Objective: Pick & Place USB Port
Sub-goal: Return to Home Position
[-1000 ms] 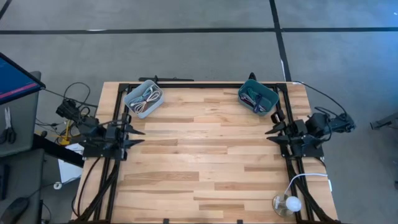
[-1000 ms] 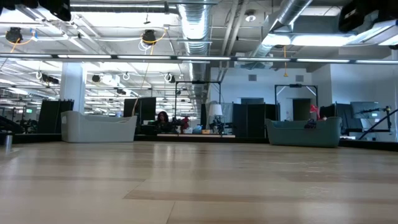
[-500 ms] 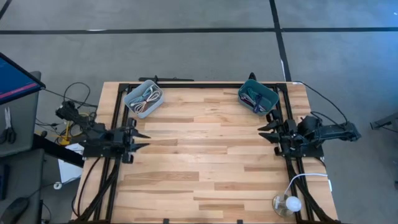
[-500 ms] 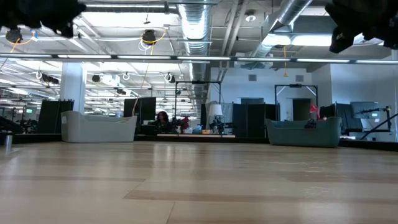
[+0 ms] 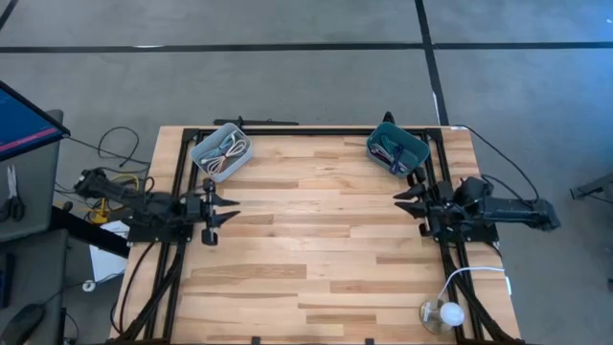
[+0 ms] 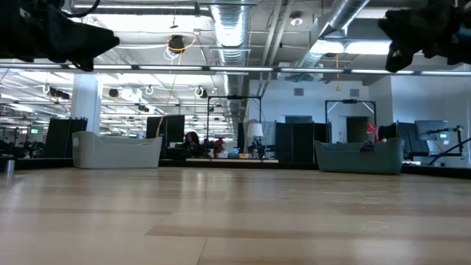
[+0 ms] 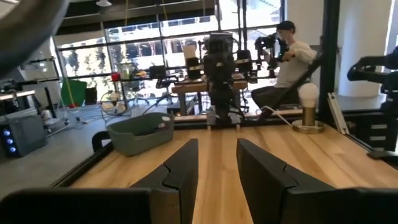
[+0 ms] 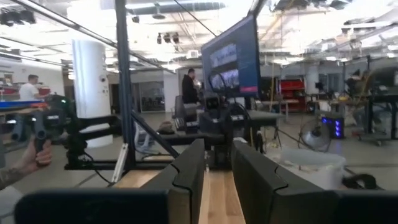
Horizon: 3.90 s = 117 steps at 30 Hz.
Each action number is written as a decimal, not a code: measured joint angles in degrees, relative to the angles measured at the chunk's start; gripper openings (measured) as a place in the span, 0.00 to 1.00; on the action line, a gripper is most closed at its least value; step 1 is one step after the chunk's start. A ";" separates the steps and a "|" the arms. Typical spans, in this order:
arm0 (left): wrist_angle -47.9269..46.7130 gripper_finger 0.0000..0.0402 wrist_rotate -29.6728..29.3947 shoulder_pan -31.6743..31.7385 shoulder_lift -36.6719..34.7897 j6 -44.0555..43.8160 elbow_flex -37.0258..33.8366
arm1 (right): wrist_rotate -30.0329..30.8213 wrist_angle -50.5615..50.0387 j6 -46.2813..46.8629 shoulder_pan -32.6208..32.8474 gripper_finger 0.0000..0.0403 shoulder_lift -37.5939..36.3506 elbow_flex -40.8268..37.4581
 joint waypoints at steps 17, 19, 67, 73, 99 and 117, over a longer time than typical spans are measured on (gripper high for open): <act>-1.43 0.27 10.93 13.80 0.03 -3.87 0.00 | -5.97 2.20 0.67 -6.55 0.18 0.00 -1.69; -1.41 0.27 11.65 14.88 0.22 -4.09 0.00 | -5.97 1.55 0.27 -6.55 0.18 0.00 -1.71; -12.34 0.27 11.34 16.79 0.55 -3.83 0.04 | -5.77 -11.38 -3.87 -6.49 0.18 2.05 -1.82; -13.02 0.27 11.53 16.78 2.22 -3.70 0.07 | -5.77 -11.38 -4.19 -6.49 0.18 2.05 -1.82; -14.71 0.27 23.59 16.77 3.13 -1.51 0.07 | -5.76 -11.40 -3.26 -6.40 0.18 9.33 -1.84; -14.64 0.27 23.58 16.77 9.84 -2.07 0.07 | -5.36 -11.42 6.37 -6.40 0.18 11.23 -1.84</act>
